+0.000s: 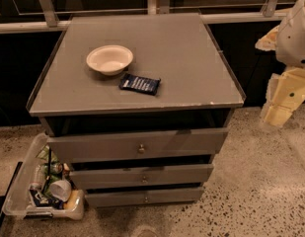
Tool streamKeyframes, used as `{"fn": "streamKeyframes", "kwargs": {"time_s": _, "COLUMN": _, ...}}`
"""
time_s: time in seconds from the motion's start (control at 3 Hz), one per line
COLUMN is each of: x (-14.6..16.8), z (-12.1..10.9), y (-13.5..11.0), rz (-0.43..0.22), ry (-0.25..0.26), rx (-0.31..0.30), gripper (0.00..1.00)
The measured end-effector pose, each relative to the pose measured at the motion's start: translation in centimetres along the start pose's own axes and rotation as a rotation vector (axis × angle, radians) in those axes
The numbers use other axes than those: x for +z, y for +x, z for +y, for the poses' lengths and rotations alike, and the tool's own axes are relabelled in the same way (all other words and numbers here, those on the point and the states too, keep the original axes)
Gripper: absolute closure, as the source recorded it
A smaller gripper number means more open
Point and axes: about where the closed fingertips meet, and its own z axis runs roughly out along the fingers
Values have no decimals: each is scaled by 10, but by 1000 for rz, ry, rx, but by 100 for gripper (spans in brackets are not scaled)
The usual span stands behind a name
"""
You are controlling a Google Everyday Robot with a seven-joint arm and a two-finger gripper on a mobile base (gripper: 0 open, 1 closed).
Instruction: Open top drawer
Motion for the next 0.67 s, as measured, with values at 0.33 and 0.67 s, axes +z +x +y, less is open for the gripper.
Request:
{"fn": "streamKeyframes", "kwargs": {"time_s": 0.33, "x": 0, "z": 0, "y": 0, "rz": 0, "ry": 0, "rx": 0, "gripper": 0}}
{"fn": "streamKeyframes", "kwargs": {"time_s": 0.67, "x": -2, "z": -2, "y": -2, "rz": -13, "ry": 8, "rx": 14, "gripper": 0}}
